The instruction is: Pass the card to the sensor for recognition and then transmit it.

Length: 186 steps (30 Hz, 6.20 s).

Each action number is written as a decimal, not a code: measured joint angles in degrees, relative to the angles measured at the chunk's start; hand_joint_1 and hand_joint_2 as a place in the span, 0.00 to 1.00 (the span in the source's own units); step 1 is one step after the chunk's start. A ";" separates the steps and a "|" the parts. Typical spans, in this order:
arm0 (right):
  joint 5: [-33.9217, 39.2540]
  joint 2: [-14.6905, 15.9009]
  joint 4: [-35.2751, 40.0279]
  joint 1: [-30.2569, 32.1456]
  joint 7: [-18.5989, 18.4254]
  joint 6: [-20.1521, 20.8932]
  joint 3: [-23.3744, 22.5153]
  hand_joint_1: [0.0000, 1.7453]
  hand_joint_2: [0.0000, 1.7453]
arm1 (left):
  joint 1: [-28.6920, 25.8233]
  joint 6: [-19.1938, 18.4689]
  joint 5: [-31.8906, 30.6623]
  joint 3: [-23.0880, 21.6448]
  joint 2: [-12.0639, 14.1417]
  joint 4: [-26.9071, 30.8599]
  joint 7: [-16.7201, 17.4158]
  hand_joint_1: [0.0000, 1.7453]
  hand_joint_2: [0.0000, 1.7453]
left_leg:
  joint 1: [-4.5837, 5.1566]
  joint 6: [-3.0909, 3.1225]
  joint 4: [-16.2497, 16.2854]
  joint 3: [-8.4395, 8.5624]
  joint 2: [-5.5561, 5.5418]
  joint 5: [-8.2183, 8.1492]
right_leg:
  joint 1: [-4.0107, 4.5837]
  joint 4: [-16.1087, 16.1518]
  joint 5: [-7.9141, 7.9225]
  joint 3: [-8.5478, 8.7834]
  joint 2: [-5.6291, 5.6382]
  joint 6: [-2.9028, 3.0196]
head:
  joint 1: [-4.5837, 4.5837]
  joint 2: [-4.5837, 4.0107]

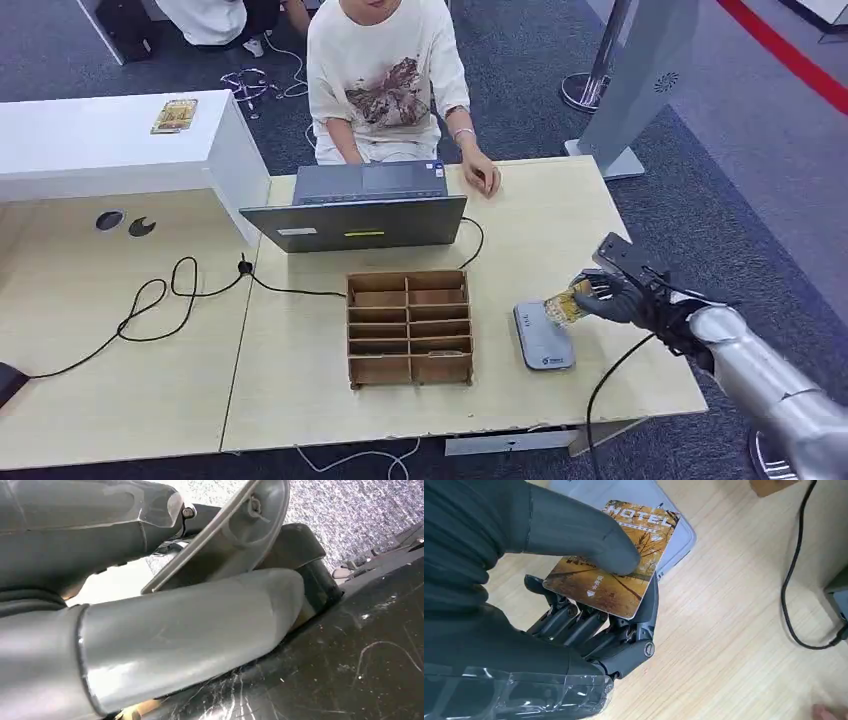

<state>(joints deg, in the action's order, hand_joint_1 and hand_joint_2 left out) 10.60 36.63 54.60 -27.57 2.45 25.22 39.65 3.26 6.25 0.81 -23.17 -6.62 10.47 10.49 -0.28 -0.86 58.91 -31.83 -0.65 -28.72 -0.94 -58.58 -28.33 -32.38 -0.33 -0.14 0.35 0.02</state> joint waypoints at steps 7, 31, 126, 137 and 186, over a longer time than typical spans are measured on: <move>-0.67 -1.55 -1.83 -0.01 0.07 -0.37 0.11 1.00 1.00 | 0.00 0.00 -0.13 0.00 0.00 0.00 0.00 0.00 0.00 | 0.01 0.00 0.00 0.00 0.00 0.00 | 0.00 0.01 0.00 0.00 0.00 0.00 | -0.02 -0.02; -2.97 -3.96 -5.18 0.00 0.26 -0.26 0.17 1.00 1.00 | 0.10 -0.85 -0.33 0.00 0.00 0.00 0.35 0.00 0.00 | 0.00 0.00 0.00 0.00 0.00 0.00 | 0.00 0.01 0.00 0.00 0.00 0.00 | -0.02 0.00; -51.80 -22.07 -1.07 -38.44 -1.88 -16.17 9.13 1.00 1.00 | 0.22 -0.18 -2.01 0.83 0.04 0.00 0.76 0.00 0.00 | 0.11 0.05 -0.01 -0.04 0.12 0.17 | -0.13 -0.07 0.14 -0.09 0.14 -0.11 | 0.00 -0.02; -51.91 -25.79 -5.95 -39.18 -1.92 -18.62 11.04 1.00 1.00 | 0.22 -0.15 -2.54 0.83 0.02 0.00 0.72 0.00 0.00 | 0.12 0.05 0.00 -0.06 0.11 0.17 | -0.14 -0.04 0.14 -0.09 0.13 -0.11 | -0.02 0.00; -42.44 -27.01 4.36 -19.99 4.40 -39.47 -11.75 0.00 1.00 | 0.19 1.07 -1.66 0.83 -0.20 0.00 1.55 0.00 0.00 | 0.12 0.06 0.01 -0.08 0.04 0.14 | -0.14 0.03 0.13 -0.14 0.09 -0.12 | -0.04 0.00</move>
<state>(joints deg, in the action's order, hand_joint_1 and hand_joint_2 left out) -31.84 9.62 58.96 -47.57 6.84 -14.25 27.90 3.45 7.32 -0.85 -22.34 -6.82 10.47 12.04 -0.16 -0.80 58.91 -31.91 -0.61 -28.58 -1.07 -58.55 -28.20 -32.52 -0.23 -0.26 0.31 0.02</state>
